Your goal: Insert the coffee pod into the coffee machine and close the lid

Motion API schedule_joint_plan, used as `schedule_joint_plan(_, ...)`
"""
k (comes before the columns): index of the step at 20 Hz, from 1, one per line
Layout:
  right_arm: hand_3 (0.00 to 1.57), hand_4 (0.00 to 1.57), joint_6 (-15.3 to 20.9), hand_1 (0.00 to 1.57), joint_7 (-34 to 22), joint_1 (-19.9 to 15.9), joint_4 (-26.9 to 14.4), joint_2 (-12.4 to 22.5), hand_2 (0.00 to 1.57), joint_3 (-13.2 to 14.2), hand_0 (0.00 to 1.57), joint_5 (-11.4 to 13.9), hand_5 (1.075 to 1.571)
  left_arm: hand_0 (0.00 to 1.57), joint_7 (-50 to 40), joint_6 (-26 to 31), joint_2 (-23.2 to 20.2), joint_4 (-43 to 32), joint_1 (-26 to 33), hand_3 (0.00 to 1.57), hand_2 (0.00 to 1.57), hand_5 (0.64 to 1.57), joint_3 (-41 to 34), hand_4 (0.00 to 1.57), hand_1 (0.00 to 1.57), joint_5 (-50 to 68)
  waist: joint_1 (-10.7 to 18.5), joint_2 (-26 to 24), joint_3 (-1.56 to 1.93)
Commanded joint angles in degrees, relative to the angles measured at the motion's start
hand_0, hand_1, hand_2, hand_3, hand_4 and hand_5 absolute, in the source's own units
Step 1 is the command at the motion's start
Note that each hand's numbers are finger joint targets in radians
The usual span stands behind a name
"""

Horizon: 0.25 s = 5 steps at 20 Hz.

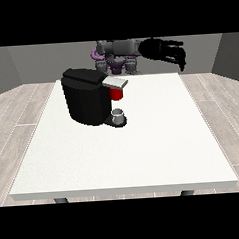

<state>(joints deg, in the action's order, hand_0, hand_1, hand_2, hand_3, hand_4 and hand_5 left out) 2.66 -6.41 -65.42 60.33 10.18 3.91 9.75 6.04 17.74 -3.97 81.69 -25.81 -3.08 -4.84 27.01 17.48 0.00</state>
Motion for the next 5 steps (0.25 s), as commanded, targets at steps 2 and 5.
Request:
schedule_joint_plan(2, 0.0, 0.18, -0.9, 0.0, 4.82, 5.39, 0.22, -5.86, 0.0, -2.83, 0.0, -1.07, 1.571, 0.0, -1.34, 1.21, -0.64, 0.22, 5.93, 0.0, 0.0, 1.571, -0.3, 0.25, 0.0, 0.97, -3.46, -6.55, 0.0)
schedule_joint_plan(5, 0.0, 0.26, -0.42, 0.0, 9.91, 10.25, 1.51, -9.86, 0.0, -5.84, 0.0, -0.47, 1.571, 0.0, 1.02, -0.28, -1.73, -1.47, 7.32, 0.0, 0.0, 1.571, -3.0, 0.27, 0.0, 1.15, -8.2, -6.83, -0.01)
